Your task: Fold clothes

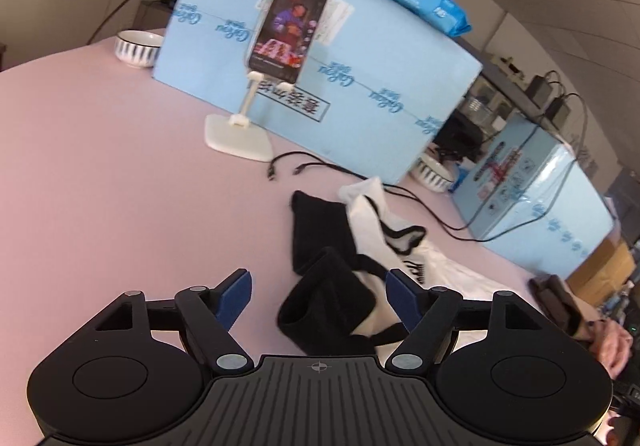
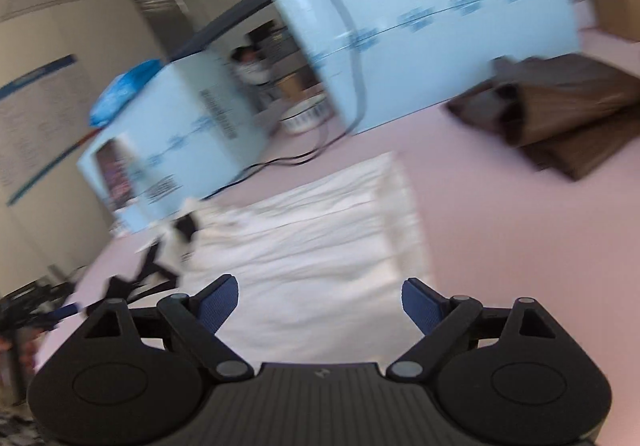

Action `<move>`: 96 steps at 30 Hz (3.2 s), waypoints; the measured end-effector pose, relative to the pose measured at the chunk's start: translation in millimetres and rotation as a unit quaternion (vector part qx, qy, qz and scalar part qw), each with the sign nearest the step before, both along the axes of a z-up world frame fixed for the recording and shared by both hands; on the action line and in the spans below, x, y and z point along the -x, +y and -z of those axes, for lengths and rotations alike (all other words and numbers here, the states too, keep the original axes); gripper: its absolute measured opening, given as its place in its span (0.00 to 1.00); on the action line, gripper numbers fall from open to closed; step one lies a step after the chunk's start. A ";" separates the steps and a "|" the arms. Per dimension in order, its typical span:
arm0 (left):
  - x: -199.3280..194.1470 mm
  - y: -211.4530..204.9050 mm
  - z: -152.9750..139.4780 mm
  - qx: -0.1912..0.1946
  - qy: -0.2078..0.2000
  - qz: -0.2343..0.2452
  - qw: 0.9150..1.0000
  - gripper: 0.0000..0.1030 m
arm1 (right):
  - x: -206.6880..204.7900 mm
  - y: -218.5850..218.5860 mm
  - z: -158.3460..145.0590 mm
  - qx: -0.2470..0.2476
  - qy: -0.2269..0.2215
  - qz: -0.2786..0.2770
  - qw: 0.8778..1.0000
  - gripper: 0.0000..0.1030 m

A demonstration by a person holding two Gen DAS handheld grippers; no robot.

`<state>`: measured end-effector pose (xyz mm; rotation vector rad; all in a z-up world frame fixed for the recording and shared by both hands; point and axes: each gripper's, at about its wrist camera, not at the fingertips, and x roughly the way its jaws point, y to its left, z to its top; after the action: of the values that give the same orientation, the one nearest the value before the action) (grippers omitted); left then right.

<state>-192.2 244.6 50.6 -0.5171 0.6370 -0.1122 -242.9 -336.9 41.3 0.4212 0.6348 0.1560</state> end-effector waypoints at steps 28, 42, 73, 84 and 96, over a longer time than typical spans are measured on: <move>-5.2 -34.1 -46.7 -0.015 -0.075 0.073 0.994 0.75 | -39.1 32.9 -37.8 0.107 -0.062 -0.082 0.989 0.66; -43.8 -90.6 36.5 0.039 0.026 0.173 0.984 0.75 | -209.9 71.9 3.0 0.177 0.016 -0.046 0.983 0.11; -21.9 -45.5 22.4 0.046 0.019 0.110 0.993 0.78 | -72.2 36.3 29.0 0.188 -0.020 -0.156 0.970 0.40; -23.3 -63.7 9.9 0.053 0.002 0.145 0.988 0.80 | -24.9 20.7 12.0 0.133 -0.063 -0.134 0.980 0.47; -18.2 -73.5 11.6 0.035 0.007 0.156 0.987 0.82 | -4.7 42.4 26.6 0.157 -0.043 -0.192 0.968 0.50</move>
<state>-174.0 171.2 39.0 -0.4823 0.7269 -0.4275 -238.3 -294.5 14.7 -0.0184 0.6383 0.4348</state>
